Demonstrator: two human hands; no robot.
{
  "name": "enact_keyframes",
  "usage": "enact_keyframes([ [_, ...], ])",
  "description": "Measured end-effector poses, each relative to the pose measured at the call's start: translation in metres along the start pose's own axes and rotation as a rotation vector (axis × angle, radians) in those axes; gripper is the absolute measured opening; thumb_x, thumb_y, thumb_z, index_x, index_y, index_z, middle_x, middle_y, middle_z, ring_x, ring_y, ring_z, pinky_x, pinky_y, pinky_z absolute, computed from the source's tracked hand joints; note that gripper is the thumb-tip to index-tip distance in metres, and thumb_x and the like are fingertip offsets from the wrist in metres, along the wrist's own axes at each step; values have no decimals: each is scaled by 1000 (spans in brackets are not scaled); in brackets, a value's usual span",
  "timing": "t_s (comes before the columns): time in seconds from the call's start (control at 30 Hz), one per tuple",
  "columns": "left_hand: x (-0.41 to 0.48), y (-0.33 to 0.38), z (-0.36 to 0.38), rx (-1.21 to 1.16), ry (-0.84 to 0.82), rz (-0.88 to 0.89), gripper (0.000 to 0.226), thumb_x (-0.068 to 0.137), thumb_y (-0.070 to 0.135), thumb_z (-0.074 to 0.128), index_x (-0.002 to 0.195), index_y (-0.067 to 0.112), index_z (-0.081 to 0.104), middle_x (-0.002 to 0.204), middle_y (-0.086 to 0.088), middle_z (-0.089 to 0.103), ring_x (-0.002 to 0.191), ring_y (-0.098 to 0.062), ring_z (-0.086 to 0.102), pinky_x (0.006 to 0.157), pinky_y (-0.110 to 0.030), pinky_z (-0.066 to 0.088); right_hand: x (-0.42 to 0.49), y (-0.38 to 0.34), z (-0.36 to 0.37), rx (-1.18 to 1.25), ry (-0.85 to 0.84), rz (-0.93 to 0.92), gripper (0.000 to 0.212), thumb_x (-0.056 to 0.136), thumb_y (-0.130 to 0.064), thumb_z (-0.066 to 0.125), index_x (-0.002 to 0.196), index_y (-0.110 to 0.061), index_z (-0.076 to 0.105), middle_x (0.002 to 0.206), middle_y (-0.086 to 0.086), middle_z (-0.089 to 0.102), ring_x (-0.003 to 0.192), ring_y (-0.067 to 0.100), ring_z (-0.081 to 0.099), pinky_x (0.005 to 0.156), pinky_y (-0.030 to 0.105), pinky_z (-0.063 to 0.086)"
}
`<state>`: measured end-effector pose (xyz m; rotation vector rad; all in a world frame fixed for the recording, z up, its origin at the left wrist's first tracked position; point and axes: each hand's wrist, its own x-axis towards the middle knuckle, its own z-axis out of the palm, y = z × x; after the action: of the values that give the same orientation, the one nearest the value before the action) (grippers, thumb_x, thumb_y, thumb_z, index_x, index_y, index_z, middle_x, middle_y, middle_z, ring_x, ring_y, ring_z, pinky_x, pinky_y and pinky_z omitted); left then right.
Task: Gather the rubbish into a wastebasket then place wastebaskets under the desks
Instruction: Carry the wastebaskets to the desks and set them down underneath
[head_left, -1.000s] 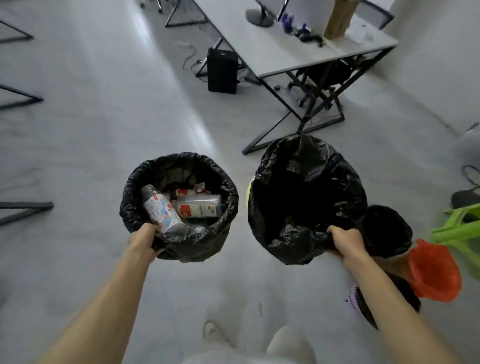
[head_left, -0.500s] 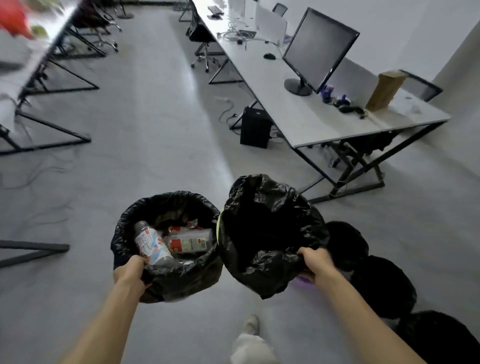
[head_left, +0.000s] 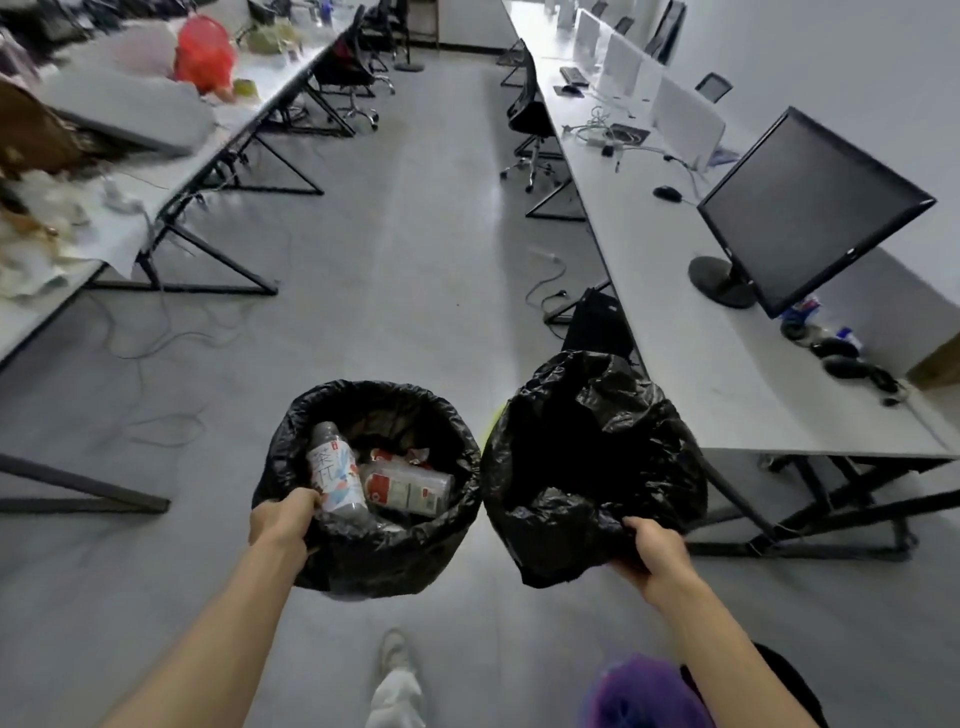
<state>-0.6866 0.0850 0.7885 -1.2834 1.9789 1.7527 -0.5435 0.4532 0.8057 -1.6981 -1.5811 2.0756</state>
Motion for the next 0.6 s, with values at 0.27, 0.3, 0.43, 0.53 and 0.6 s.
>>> enact_keyframes([
  [0.27,105,76,128,114,-61,-62,50,65,12,70,113,0,64,106,-20,66,89,-40,64,75,-51,59,117,-102,81,-39,61,62,12,98,-6,51,106,0,56,93,18,61,79,31,59,61,41,51],
  [0.3,123,89,147,126,-85,-76,53,63,14,70,114,2,64,106,-20,66,89,-40,65,75,-52,59,134,-119,93,-43,61,61,14,98,-5,51,108,1,57,93,18,61,80,32,60,61,40,51],
  [0.43,168,150,209,153,-104,-81,55,62,16,69,116,6,64,106,-18,66,90,-40,65,78,-52,59,188,-178,134,-56,70,72,18,98,-6,51,113,2,57,96,19,64,87,33,63,63,39,53],
  [0.53,189,200,261,178,-143,-71,44,65,15,70,108,9,66,105,-17,66,92,-39,63,80,-53,59,224,-221,162,-44,62,67,15,99,-6,50,112,0,55,97,19,63,86,32,63,63,39,53],
  [0.6,209,230,298,197,-147,-66,44,65,16,70,108,10,65,104,-16,65,93,-37,62,81,-53,58,257,-249,180,-50,57,81,14,99,-5,49,111,1,54,97,19,64,87,33,63,64,40,53],
])
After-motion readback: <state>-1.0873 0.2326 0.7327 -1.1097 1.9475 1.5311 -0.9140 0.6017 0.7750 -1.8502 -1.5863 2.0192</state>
